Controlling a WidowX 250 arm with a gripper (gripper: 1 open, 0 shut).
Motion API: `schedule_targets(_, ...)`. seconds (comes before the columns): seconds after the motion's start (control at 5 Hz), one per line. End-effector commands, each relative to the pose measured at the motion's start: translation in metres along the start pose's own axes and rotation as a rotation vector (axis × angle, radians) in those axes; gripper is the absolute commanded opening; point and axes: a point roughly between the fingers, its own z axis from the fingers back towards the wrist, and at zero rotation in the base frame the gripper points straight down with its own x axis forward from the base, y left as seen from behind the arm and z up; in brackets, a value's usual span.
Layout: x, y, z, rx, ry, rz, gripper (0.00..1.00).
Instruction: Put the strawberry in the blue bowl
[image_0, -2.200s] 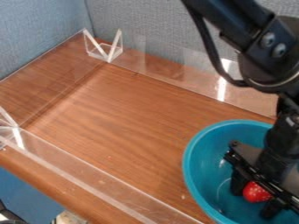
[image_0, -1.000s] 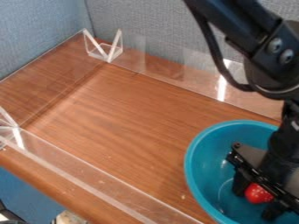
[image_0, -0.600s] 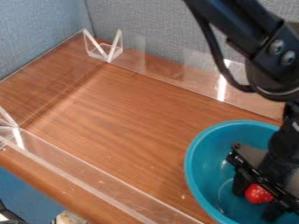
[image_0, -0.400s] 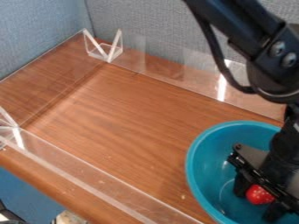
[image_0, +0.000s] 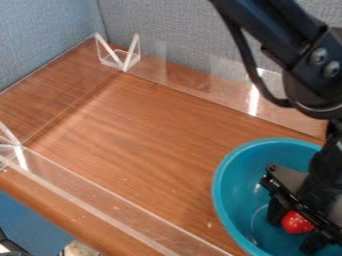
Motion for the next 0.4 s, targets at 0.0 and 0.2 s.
schedule_targets(0.0,0.0022,-0.0043,0.0132,-0.01,-0.04,-0.017,0.0)
schedule_targets(0.2,0.0021,-0.0045,0.0147,-0.006,-0.045,-0.018,0.0)
